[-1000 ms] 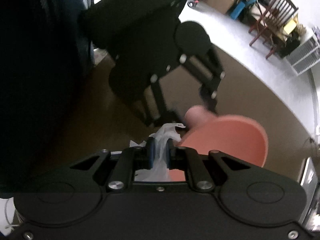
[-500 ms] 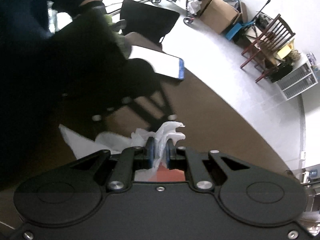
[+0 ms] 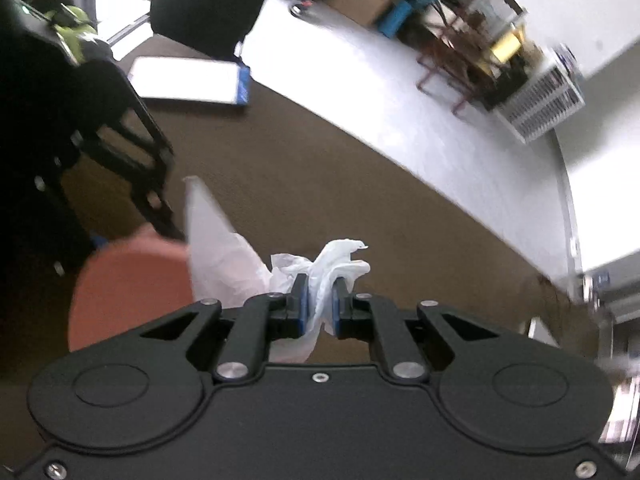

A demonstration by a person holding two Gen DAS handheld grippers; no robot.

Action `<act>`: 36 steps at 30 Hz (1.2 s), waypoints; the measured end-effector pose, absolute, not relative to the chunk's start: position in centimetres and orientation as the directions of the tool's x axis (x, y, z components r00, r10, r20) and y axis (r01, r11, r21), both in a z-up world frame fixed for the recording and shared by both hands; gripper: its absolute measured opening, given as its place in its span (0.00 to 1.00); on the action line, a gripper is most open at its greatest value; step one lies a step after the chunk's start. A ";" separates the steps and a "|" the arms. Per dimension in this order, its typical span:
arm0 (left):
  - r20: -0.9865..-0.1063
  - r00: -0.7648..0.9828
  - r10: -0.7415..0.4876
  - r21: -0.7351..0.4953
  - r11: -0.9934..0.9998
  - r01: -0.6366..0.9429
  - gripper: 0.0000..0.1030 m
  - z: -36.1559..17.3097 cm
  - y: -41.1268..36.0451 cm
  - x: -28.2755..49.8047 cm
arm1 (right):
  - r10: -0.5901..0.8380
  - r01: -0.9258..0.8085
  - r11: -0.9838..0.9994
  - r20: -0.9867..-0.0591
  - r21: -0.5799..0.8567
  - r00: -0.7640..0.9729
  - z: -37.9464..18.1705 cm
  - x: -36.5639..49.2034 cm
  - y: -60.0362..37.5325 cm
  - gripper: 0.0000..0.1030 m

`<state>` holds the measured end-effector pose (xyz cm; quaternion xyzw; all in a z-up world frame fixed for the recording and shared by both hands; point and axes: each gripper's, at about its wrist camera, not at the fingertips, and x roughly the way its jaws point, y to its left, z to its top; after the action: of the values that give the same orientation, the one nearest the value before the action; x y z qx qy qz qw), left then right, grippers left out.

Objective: Clean bowl
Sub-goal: 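Tilt the bowl with the left gripper while the right gripper wipes its rim, then wipe the pink bowl's rim and inner wall with the right gripper's tissue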

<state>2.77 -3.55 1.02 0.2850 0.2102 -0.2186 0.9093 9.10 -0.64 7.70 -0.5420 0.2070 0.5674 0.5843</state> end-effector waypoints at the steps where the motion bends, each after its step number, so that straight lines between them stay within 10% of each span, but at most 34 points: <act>1: -0.508 0.816 -0.277 0.425 0.743 0.517 0.36 1.0 -3.4 2.7 | 0.428 -0.891 -0.221 -0.860 -0.397 0.277 7.5 9.5 -1.1 0.11; 36: -0.506 0.826 -0.248 0.437 0.752 0.493 0.36 1.5 -2.3 3.0 | 0.320 -0.869 -0.437 -0.943 -0.232 0.091 5.4 -1.8 -9.4 0.11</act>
<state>3.03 -2.28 1.52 0.2872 0.2133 -0.2033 0.9114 -1.80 -9.37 5.44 -0.5678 0.2417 0.6294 0.4722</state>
